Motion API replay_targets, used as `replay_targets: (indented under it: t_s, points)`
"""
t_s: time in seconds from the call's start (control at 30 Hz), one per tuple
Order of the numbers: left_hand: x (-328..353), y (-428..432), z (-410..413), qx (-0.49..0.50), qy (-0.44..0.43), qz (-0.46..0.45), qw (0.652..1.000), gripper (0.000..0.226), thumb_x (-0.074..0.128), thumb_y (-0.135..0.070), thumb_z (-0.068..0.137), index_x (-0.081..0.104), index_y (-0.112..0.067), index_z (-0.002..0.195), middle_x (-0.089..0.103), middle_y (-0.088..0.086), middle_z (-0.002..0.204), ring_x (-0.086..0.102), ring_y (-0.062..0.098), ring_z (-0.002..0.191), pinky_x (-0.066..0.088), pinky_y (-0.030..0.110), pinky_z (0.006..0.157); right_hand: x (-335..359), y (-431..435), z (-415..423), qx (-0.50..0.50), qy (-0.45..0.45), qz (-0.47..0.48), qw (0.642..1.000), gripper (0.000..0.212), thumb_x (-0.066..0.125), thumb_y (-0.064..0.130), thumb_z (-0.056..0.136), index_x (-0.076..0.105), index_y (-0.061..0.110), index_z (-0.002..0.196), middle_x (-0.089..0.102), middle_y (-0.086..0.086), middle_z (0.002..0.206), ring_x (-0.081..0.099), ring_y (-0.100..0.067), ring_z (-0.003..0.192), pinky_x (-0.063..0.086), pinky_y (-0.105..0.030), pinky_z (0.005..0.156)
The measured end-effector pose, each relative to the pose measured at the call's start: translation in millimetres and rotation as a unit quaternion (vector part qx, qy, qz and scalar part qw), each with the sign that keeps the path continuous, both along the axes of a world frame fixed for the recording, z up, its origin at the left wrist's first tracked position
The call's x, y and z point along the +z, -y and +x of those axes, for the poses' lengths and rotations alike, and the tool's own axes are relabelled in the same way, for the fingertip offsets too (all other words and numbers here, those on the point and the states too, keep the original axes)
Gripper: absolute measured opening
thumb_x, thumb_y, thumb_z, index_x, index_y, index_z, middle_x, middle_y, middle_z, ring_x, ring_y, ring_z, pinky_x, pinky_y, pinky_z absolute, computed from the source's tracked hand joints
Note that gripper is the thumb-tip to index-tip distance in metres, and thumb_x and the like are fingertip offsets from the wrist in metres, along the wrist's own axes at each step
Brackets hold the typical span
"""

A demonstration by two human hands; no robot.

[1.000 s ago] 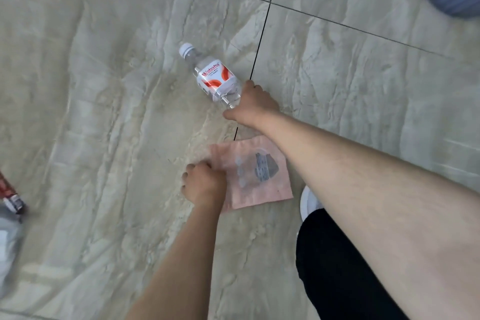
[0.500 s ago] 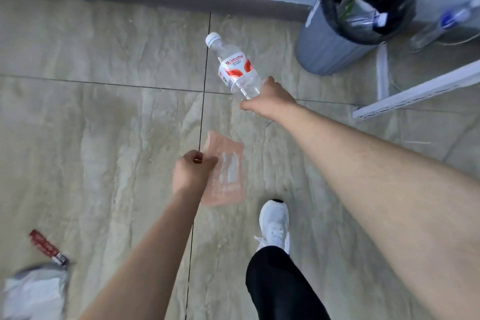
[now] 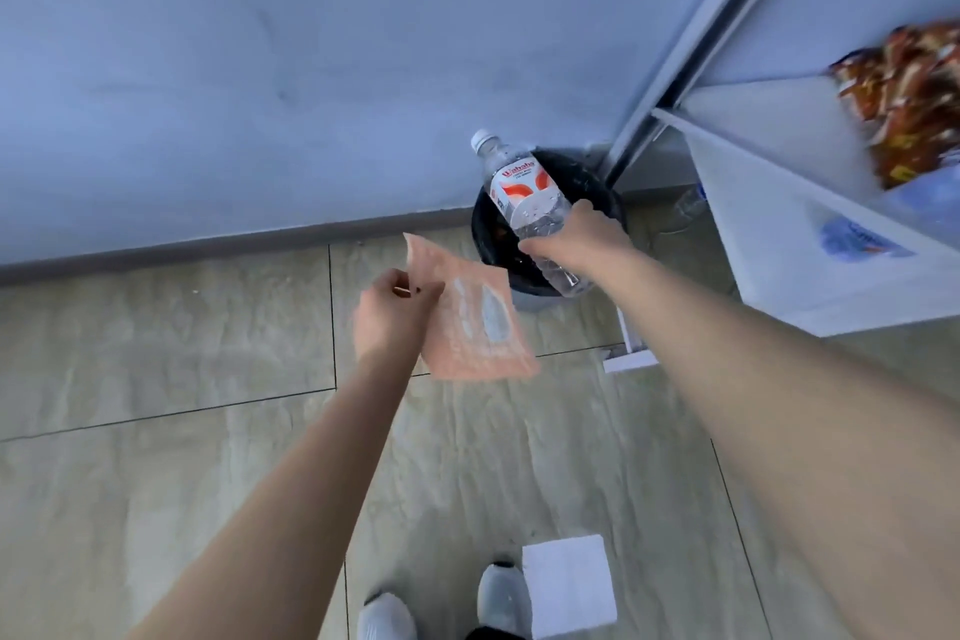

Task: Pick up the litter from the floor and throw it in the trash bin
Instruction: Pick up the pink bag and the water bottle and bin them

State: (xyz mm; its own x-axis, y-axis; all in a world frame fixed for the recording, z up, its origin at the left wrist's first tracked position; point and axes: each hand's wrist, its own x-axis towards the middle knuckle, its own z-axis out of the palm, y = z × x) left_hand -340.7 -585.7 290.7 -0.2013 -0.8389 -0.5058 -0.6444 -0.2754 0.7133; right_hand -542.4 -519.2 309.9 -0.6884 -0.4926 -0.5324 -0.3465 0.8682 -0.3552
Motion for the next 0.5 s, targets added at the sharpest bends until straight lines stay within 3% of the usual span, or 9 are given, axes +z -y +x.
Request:
replay_targets:
  t_s: [0.1, 0.27, 0.4, 0.5]
  points:
    - [-6.9, 25.7, -49.8, -0.019, -0.019, 0.026, 0.999, 0.017, 0.063, -0.033, 0.078, 0.06, -0.017, 0.083, 0.06, -0.005, 0.074, 0.06, 0.02, 0.071, 0.051, 0.034, 0.067, -6.7, 19.8, -41.5, -0.024, -0.027, 0.042, 0.998, 0.088, 0.064, 0.063, 0.07, 0.039, 0.009, 0.134, 0.051, -0.009, 0.136, 0.031, -0.033, 0.135, 0.042, -0.041, 0.097]
    - [-35.6, 58.2, -114.5, -0.062, -0.009, 0.034, 0.997, 0.02, 0.062, -0.031, 0.081, 0.063, -0.013, 0.089, 0.06, -0.003, 0.073, 0.06, 0.024, 0.074, 0.052, 0.036, 0.071, -36.6, 33.3, -89.6, -0.018, -0.05, 0.118, 0.992, 0.087, 0.06, 0.066, 0.073, 0.038, 0.011, 0.137, 0.048, -0.008, 0.141, 0.026, -0.032, 0.138, 0.036, -0.042, 0.097]
    - [-69.6, 76.5, -154.7, -0.078, 0.02, 0.038, 0.996, 0.015, 0.06, -0.029, 0.083, 0.06, -0.014, 0.085, 0.057, -0.004, 0.069, 0.058, 0.026, 0.074, 0.042, 0.027, 0.058, -74.5, 38.6, -118.7, 0.004, -0.036, 0.152, 0.988, 0.085, 0.061, 0.063, 0.075, 0.036, 0.01, 0.137, 0.048, -0.01, 0.14, 0.026, -0.034, 0.137, 0.034, -0.043, 0.1]
    - [-94.3, 84.7, -180.3, -0.067, 0.025, 0.053, 0.996, 0.018, 0.059, -0.03, 0.084, 0.059, -0.014, 0.093, 0.064, 0.003, 0.084, 0.064, 0.029, 0.082, 0.055, 0.036, 0.07, -104.2, 44.2, -132.5, 0.006, -0.039, 0.143, 0.989, 0.089, 0.059, 0.065, 0.075, 0.033, 0.009, 0.139, 0.046, -0.012, 0.141, 0.031, -0.034, 0.133, 0.037, -0.042, 0.098]
